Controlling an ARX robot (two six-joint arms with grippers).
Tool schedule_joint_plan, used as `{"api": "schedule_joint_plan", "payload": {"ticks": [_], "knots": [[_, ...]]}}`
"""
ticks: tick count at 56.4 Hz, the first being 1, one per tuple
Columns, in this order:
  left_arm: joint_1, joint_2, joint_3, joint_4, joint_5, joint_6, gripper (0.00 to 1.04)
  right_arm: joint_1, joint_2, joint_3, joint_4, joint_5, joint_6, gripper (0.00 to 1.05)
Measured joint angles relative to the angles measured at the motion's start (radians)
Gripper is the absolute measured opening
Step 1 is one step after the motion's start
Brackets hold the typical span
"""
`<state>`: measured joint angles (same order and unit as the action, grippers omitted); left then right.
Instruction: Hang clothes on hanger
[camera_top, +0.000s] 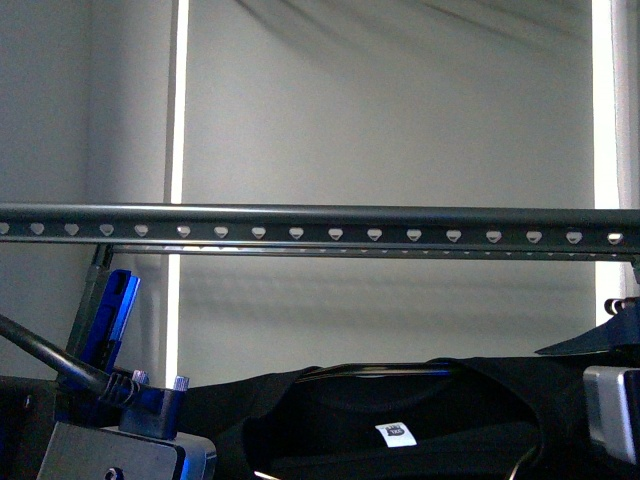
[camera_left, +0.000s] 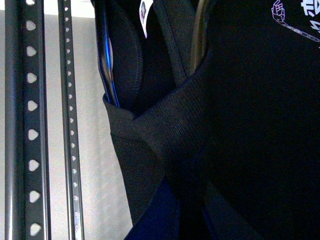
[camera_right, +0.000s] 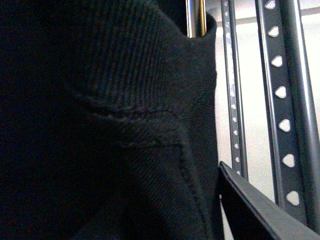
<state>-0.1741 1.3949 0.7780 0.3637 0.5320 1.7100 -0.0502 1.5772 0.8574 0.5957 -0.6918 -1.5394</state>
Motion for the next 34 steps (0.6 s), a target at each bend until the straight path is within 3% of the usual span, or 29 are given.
{"api": "schedule_joint_plan", "payload": {"ticks": [6,14,17,24,34], "knots": [[0.0,0.0,0.0,0.0,-0.002,-0.002,0.05,0.01,0.02,0.027,-0.011,0.026,0.003,0.23],[0.0,0.0,0.003,0.0,0.003,-0.022,0.05,0.006,0.023,0.032,-0.021,0.033,0.022,0.09],[0.0,0.0,0.008,0.002,0.005,-0.021,0.17,-0.002,0.023,0.032,-0.035,0.024,0.053,0.05],[0.0,0.0,0.013,0.004,0.013,-0.011,0.42,-0.051,0.022,0.032,-0.116,0.042,0.131,0.05],[0.0,0.0,0.013,0.004,0.013,-0.01,0.78,-0.166,0.0,0.053,-0.446,0.039,0.225,0.04]]}}
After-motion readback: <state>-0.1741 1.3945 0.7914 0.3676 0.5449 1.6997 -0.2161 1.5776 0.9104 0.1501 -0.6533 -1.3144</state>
